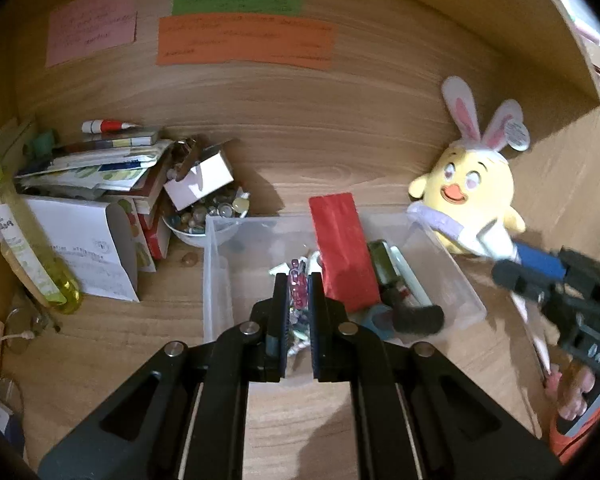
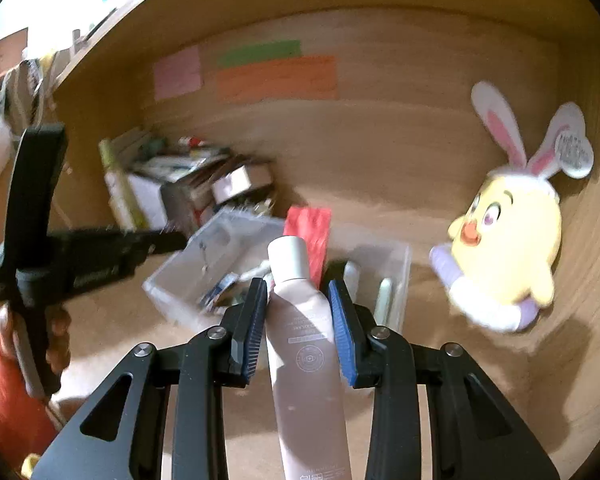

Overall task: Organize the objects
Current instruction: 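Push the pink charm into the box and lower the lotion bottle in, open both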

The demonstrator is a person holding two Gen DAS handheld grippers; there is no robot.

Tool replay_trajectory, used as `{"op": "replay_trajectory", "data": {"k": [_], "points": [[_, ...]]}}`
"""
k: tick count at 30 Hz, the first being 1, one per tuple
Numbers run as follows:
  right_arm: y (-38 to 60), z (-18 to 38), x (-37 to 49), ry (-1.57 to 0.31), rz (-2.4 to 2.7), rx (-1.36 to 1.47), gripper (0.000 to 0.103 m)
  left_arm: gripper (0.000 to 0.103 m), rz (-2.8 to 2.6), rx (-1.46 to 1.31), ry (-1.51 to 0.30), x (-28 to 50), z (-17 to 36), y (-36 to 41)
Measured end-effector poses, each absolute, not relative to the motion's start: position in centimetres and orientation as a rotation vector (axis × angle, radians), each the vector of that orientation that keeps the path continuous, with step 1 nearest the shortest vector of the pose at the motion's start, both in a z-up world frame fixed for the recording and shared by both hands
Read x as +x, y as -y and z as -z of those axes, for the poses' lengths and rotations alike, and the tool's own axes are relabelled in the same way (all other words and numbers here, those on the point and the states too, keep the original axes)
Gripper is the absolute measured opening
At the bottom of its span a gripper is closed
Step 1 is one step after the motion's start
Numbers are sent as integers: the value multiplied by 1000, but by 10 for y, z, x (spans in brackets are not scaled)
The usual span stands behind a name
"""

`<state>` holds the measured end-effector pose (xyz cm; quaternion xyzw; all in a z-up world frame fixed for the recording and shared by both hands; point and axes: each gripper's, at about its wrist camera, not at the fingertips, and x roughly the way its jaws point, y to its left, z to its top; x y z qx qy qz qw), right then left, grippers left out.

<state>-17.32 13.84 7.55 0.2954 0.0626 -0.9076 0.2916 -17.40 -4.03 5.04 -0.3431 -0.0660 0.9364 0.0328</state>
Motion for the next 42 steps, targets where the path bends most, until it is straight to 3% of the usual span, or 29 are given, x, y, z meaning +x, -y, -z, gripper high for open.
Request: {"op": "replay_trajectory", "data": {"k": [20,25,29,32,42], "points": [[-80,-33,-264,-264,2359,947,29,8,-2803,-1235,205,-220,-3,42],[-71,-23,-268,-293,2284,1025,34,28,-2778,-1235,210,-215,-3,39],[-73,-25,-260,-300,2278,1015,44,32,-2799,-1189,184,-205,-11,36],[-79,-32,-251,-286,2278,992,44,34,-2807,-1153,183,-195,-18,35],[-115,-57,-209,-212,2350,901,48,57,-2893,-992,136,-156,-44,29]]}}
